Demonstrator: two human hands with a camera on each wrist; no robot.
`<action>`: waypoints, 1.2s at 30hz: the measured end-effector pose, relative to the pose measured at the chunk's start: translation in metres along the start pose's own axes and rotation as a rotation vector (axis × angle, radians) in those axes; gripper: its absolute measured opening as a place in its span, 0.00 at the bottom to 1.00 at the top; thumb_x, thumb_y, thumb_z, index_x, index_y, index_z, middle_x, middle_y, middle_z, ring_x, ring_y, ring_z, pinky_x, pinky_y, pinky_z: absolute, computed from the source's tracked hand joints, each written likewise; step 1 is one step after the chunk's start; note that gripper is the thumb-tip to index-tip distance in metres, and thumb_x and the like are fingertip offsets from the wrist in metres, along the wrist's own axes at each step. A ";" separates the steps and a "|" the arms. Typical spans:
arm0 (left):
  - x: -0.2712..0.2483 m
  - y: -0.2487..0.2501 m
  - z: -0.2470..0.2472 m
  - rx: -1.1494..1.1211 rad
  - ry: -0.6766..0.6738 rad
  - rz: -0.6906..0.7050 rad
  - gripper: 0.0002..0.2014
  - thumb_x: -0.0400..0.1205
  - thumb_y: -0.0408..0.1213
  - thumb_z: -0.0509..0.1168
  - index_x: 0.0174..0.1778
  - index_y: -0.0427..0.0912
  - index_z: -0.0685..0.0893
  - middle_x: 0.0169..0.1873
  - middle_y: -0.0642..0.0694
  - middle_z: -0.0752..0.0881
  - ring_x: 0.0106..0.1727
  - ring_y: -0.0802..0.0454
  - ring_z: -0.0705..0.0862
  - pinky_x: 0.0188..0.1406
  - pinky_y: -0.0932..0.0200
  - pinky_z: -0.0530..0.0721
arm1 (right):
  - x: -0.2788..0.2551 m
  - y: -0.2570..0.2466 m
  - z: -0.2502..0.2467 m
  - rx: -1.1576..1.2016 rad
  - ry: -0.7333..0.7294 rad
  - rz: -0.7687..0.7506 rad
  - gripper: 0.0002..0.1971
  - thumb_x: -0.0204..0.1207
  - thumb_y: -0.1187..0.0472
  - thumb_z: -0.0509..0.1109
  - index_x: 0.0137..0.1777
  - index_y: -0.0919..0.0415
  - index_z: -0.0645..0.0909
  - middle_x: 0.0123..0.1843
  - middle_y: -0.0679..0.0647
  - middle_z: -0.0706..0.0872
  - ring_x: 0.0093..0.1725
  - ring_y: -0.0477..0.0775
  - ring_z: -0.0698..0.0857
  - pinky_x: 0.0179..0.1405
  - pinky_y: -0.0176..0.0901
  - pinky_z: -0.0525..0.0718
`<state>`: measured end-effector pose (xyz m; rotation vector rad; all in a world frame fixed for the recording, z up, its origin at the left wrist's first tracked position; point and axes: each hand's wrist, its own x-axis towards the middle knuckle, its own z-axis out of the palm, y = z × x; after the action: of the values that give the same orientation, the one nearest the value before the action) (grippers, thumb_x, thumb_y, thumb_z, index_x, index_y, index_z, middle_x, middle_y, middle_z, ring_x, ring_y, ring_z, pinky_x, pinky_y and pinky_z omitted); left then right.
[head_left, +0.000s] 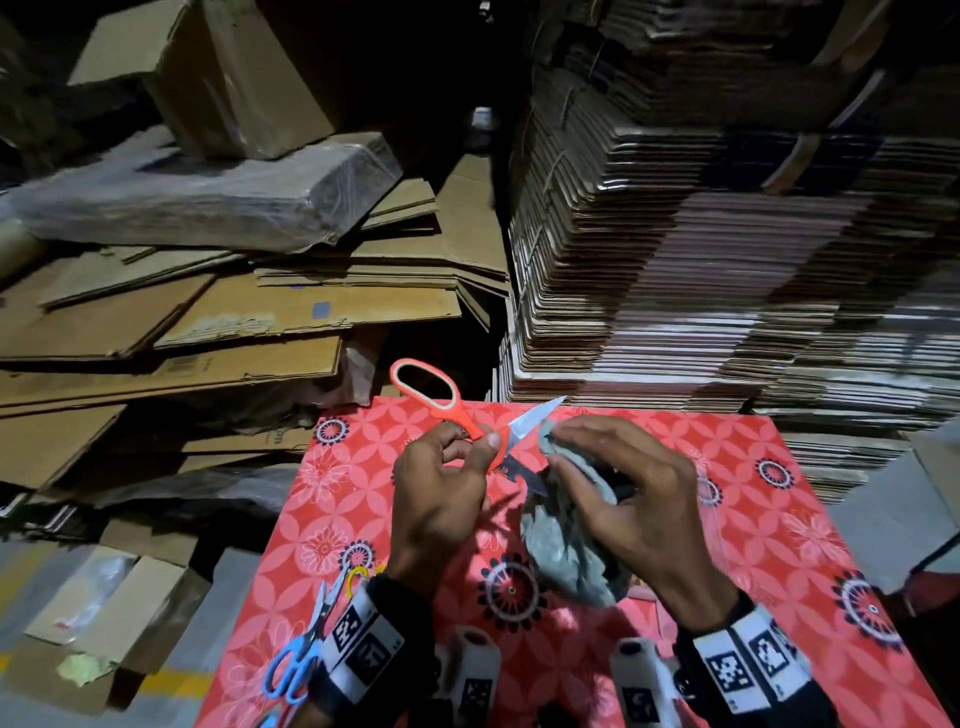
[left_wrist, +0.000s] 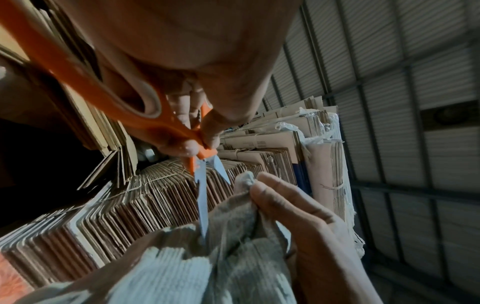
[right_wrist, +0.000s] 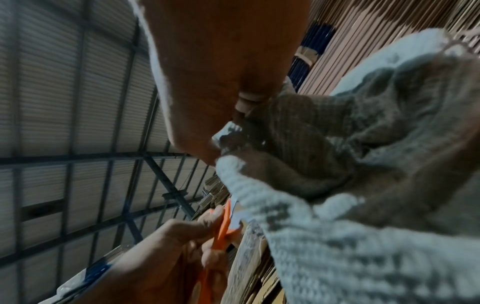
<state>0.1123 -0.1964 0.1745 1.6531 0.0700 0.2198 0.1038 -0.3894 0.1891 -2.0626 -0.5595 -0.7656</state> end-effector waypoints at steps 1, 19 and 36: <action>0.001 -0.001 0.000 0.021 0.005 0.013 0.21 0.86 0.44 0.73 0.35 0.35 0.74 0.22 0.44 0.79 0.19 0.46 0.80 0.24 0.57 0.74 | -0.001 -0.001 0.004 0.003 0.009 -0.004 0.09 0.75 0.67 0.83 0.54 0.62 0.94 0.54 0.50 0.93 0.56 0.42 0.91 0.57 0.36 0.87; 0.002 -0.001 0.007 0.199 0.031 0.100 0.20 0.81 0.55 0.73 0.33 0.44 0.79 0.25 0.45 0.82 0.24 0.38 0.85 0.27 0.37 0.86 | -0.010 0.002 0.025 -0.136 0.050 -0.021 0.07 0.76 0.72 0.80 0.51 0.63 0.94 0.43 0.54 0.88 0.42 0.49 0.87 0.44 0.38 0.85; -0.008 -0.002 0.015 0.249 0.064 0.168 0.17 0.79 0.56 0.71 0.32 0.50 0.77 0.23 0.43 0.82 0.20 0.38 0.80 0.19 0.45 0.79 | 0.002 0.006 0.013 -0.110 0.166 0.136 0.10 0.72 0.72 0.83 0.48 0.58 0.93 0.42 0.46 0.90 0.40 0.38 0.85 0.45 0.28 0.81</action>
<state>0.1071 -0.2128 0.1703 1.9019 0.0072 0.4051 0.1135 -0.3814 0.1811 -2.0885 -0.2878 -0.8934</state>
